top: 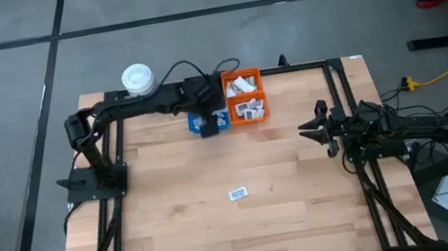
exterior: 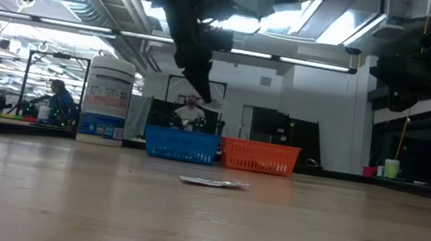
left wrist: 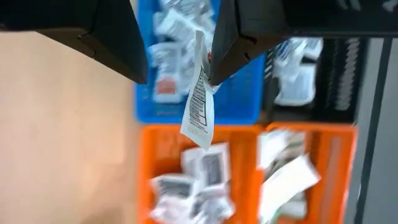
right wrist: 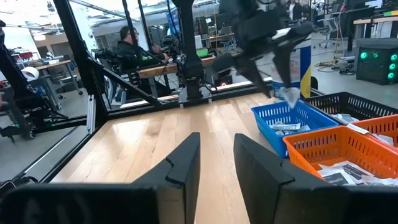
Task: Pick & Place First Aid Supplies
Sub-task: Put the ointment pack into the blue bin
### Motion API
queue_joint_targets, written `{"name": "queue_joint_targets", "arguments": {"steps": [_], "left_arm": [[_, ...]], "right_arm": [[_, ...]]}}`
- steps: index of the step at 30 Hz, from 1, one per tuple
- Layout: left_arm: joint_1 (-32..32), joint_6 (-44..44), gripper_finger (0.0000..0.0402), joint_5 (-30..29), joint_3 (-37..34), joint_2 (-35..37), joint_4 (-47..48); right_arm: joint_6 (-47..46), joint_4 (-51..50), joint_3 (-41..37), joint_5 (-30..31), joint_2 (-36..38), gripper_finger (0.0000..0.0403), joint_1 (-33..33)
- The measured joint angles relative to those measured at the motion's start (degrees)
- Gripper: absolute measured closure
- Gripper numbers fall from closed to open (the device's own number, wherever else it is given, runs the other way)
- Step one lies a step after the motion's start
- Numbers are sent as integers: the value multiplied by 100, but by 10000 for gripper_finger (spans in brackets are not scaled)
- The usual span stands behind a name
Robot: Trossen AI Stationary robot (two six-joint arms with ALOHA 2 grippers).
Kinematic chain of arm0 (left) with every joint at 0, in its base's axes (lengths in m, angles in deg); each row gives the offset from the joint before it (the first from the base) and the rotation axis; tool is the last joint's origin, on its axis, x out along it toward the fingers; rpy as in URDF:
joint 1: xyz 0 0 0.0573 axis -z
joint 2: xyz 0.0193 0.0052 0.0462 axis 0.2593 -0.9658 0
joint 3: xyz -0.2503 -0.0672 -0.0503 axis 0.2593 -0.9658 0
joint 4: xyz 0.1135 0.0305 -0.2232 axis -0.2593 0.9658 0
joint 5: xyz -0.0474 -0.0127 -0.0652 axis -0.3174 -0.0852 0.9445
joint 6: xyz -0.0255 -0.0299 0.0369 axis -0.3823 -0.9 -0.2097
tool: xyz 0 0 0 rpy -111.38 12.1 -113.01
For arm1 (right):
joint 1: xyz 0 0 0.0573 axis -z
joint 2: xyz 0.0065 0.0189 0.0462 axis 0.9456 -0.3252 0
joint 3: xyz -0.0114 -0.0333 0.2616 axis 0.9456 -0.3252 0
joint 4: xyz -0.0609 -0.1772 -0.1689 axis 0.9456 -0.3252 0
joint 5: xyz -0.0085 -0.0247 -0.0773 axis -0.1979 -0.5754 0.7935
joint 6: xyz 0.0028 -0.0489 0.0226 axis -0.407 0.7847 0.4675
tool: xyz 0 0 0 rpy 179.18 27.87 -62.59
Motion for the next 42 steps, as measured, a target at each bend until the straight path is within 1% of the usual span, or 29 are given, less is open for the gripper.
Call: {"name": "queue_joint_targets", "arguments": {"steps": [3,9,14,17,18,20,22,24,25,28,31,33,36,39,42], "left_arm": [[309,-17,233,-41,-2,0,-136],[1059,-64,233,-354,-2,0,-308],[1813,-574,233,-483,-1,0,-255],[2221,-640,233,-554,-2,0,-232],[2329,-628,233,-686,-2,0,-212],[2438,-674,233,-1249,-1,0,-171],[2423,-692,233,-1991,-2,0,-84],[2314,-697,233,-2502,-2,2,36],[2226,-695,233,-2619,-2,28,114],[1870,-660,233,-2658,2,81,317],[1422,-663,233,-2447,-2,68,629],[1108,-660,233,-2222,0,-6,643],[724,-601,233,-1748,-2,-195,673],[513,-329,233,-1277,-2,-371,654],[453,-124,233,-1050,-2,-572,736]], "right_arm": [[0,0,-1,-1,0,303,0],[0,0,-1,1,0,303,-2],[-2,0,0,-1,0,303,-2],[0,0,0,-1,0,303,-2],[0,0,-1,-1,0,303,-1],[0,0,-1,0,0,303,-1],[0,0,-1,-1,0,303,0],[-1,0,-1,0,0,303,-2],[0,0,0,0,0,303,0],[0,0,-1,-1,0,303,-1],[0,0,-1,-1,0,303,-1],[0,0,-1,-1,0,303,0],[0,0,-2,-1,0,303,-2],[-1,0,-2,0,0,303,-1],[0,0,0,-1,0,303,-2]]}}
